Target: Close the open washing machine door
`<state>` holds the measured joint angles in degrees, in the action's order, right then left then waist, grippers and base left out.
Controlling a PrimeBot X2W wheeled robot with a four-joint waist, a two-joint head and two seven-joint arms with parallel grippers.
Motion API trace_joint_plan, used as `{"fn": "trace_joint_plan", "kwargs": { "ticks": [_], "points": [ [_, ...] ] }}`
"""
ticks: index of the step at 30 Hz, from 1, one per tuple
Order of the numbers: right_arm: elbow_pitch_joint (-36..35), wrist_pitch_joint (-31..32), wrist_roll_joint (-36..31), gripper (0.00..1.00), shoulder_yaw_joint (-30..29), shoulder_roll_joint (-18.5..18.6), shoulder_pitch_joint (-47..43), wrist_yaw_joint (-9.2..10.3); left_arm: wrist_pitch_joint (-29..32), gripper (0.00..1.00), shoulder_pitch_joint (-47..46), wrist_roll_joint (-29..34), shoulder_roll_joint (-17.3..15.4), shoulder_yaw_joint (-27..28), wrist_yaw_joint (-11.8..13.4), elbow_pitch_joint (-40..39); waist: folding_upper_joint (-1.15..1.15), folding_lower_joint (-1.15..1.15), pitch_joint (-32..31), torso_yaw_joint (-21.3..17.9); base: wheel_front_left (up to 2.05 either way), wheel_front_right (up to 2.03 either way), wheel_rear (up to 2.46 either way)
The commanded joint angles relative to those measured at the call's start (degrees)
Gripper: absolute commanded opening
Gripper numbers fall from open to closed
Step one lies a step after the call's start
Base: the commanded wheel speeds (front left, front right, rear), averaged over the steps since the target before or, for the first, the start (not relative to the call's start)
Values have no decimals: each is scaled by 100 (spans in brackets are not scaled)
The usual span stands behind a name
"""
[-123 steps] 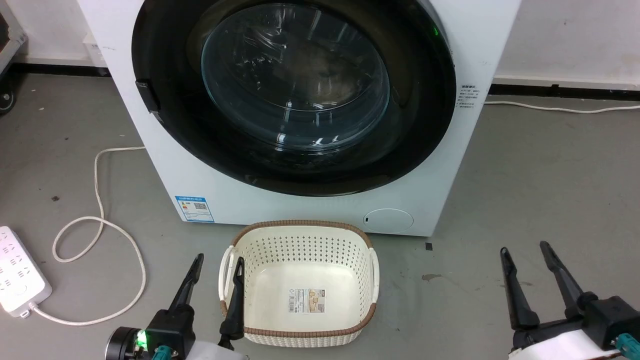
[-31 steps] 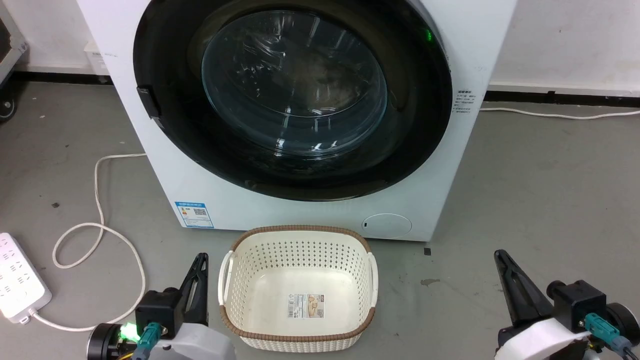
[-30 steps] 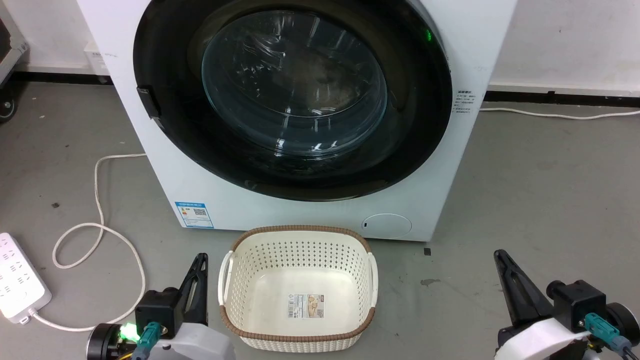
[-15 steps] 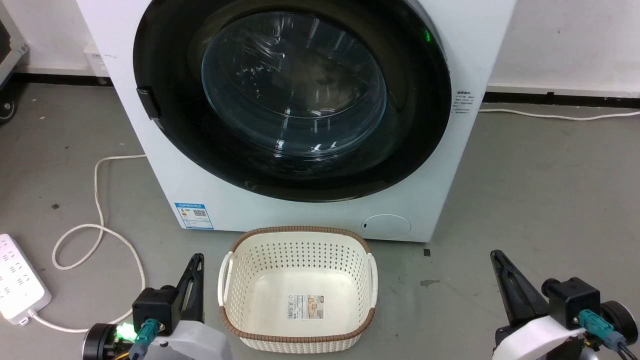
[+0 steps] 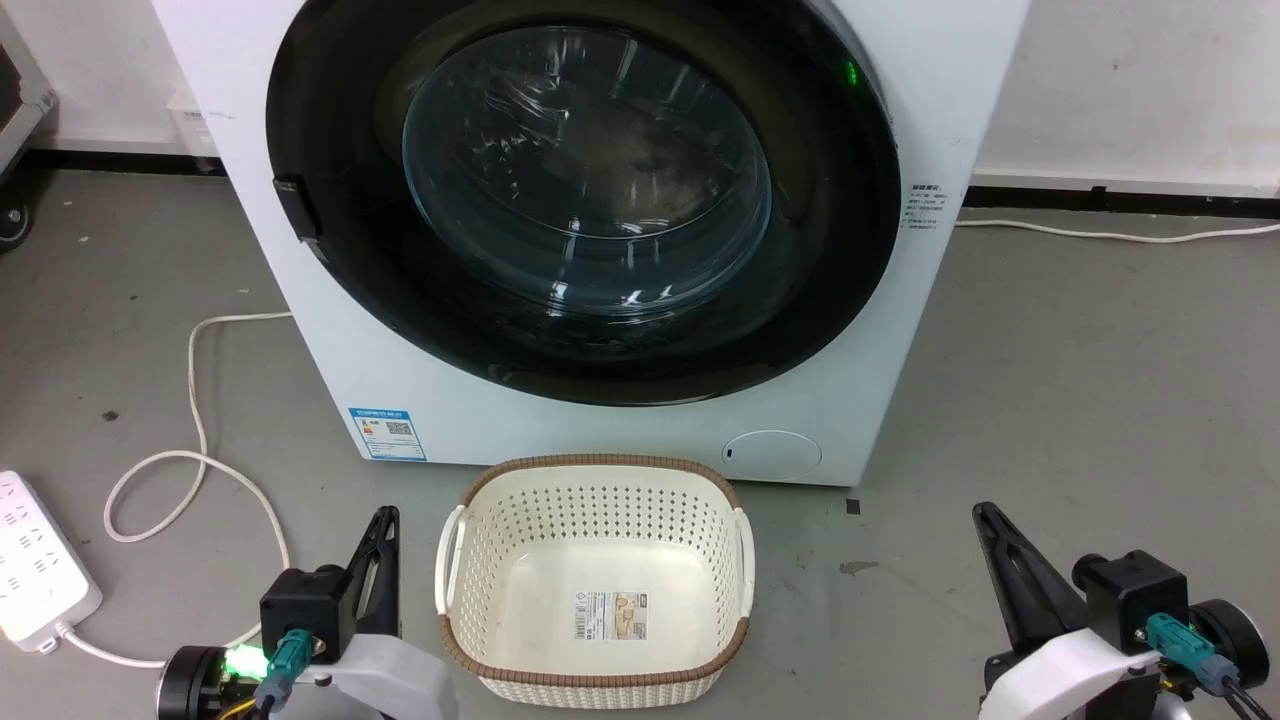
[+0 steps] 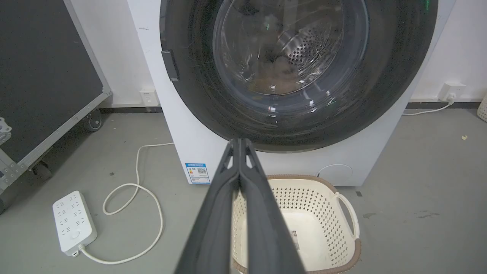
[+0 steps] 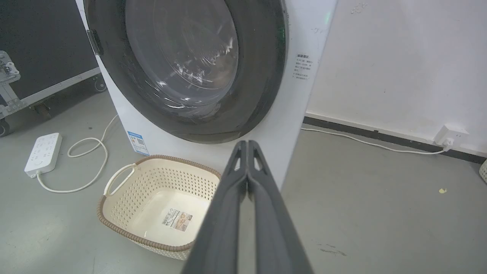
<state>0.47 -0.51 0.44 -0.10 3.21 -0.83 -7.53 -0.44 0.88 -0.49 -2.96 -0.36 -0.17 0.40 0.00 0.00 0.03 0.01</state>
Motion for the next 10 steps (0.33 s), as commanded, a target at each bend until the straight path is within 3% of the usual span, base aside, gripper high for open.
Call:
{"fn": "trace_joint_plan", "kwargs": {
  "ticks": [1, 10],
  "points": [
    [-46, 46, -43, 0, 9, -33, 82, 4, 39, 0, -87, 47, 8, 33, 16, -39, 0, 0, -2, -1, 0, 0, 0],
    [-47, 51, -44, 0, 10, -34, 83, 4, 44, 0, -88, 49, 8, 36, 17, -40, 0, 0, -3, -1, 0, 0, 0]
  ]
}}
